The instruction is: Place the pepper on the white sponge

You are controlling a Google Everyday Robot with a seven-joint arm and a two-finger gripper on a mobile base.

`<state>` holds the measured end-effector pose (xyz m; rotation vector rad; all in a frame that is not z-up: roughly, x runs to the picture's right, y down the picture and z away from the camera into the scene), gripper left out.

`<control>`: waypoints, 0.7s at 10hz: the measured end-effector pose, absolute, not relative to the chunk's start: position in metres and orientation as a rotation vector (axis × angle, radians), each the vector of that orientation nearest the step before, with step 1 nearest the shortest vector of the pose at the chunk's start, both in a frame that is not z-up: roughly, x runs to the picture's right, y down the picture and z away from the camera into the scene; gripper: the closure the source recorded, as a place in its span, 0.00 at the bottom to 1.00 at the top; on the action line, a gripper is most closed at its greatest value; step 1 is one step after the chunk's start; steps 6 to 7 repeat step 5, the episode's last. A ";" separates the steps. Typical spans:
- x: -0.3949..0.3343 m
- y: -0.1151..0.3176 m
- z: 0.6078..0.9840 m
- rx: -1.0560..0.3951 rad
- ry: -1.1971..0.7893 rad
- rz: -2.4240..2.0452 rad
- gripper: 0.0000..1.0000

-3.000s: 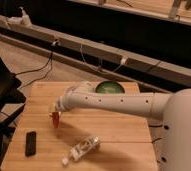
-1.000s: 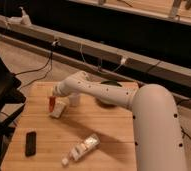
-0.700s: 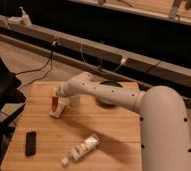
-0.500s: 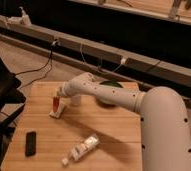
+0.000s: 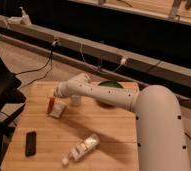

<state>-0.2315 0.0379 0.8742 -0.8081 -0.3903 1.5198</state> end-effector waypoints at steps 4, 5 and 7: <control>-0.242 0.033 0.890 -0.808 -0.397 1.542 0.70; -0.238 0.036 0.892 -0.804 -0.386 1.539 0.70; -0.238 0.036 0.892 -0.804 -0.386 1.539 0.70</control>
